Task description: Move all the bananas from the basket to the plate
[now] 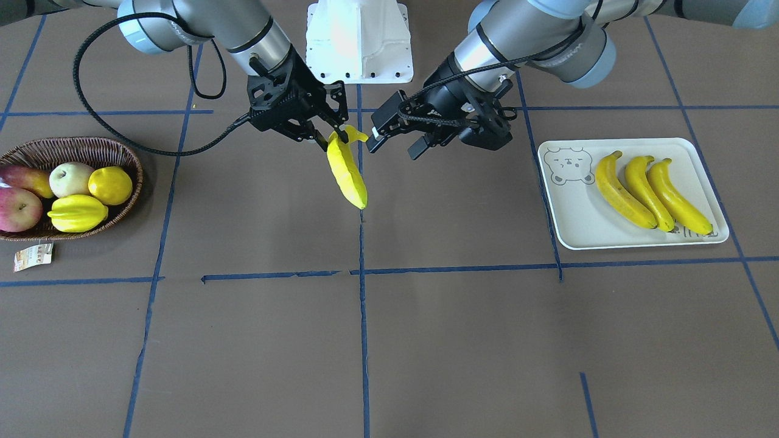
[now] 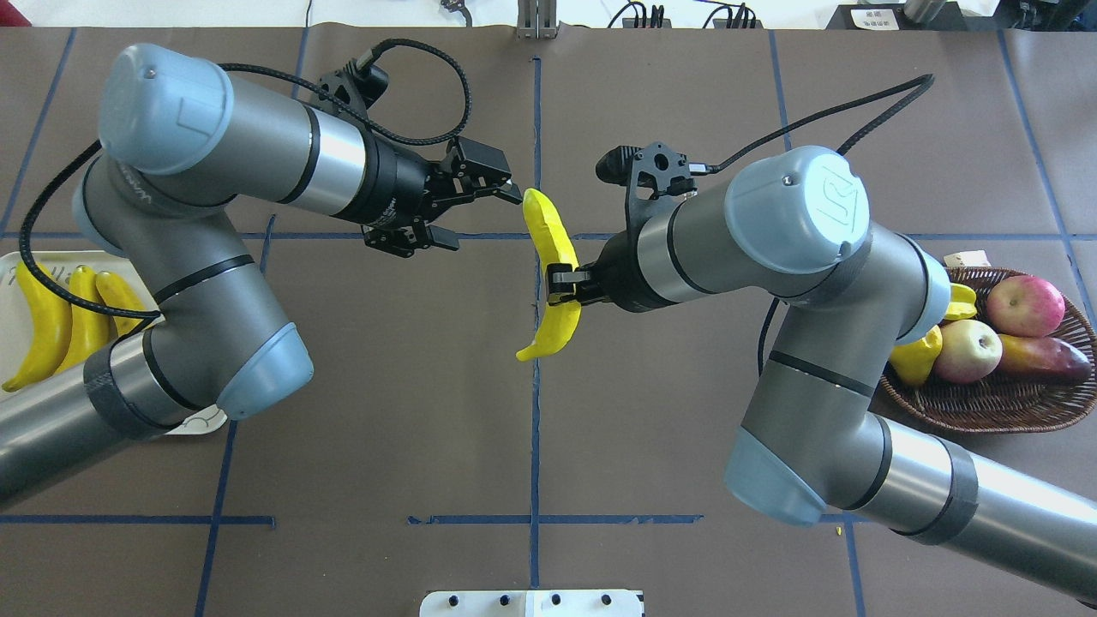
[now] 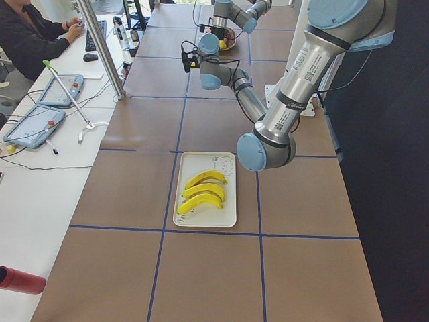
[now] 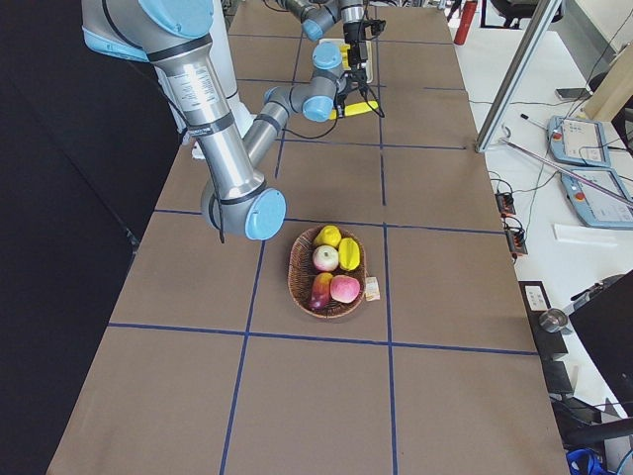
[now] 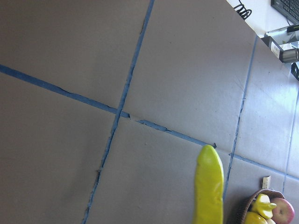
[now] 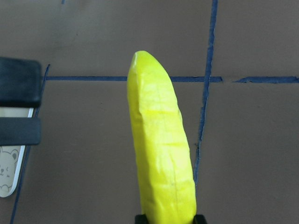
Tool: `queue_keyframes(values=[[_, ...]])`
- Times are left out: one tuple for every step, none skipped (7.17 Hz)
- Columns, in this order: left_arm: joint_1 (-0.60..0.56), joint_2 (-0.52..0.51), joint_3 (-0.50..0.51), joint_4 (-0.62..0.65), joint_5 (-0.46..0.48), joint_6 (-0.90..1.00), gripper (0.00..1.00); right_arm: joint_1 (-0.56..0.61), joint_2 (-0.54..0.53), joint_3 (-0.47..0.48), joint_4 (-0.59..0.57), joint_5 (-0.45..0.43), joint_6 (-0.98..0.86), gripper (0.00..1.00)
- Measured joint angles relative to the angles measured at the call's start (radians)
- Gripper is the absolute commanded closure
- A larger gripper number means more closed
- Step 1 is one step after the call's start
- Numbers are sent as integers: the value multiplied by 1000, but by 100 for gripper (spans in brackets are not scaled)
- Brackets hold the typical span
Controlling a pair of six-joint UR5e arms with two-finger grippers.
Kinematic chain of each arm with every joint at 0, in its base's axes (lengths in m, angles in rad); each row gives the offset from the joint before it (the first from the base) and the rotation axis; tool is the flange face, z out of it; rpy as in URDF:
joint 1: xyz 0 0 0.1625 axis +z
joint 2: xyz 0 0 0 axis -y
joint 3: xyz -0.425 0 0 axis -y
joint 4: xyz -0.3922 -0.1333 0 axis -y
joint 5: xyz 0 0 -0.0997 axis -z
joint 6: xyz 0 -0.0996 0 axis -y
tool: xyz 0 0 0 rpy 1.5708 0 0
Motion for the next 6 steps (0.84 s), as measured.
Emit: queue_keyframes(values=[[6, -32, 33, -1, 1, -10, 1, -15, 13, 6, -8, -12, 14, 99], [9, -53, 66, -5, 2, -15, 1, -23, 14, 20, -11, -19, 20, 99], [12, -63, 96, -13, 2, -17, 2, -26, 10, 38, -12, -21, 22, 99], [17, -66, 116, -21, 3, -17, 2, -27, 7, 51, -12, -21, 23, 99], [28, -67, 124, -25, 3, -18, 2, -27, 6, 56, -12, -21, 23, 99], [40, -67, 123, -27, 3, -20, 4, -28, 6, 57, -12, -21, 23, 99]])
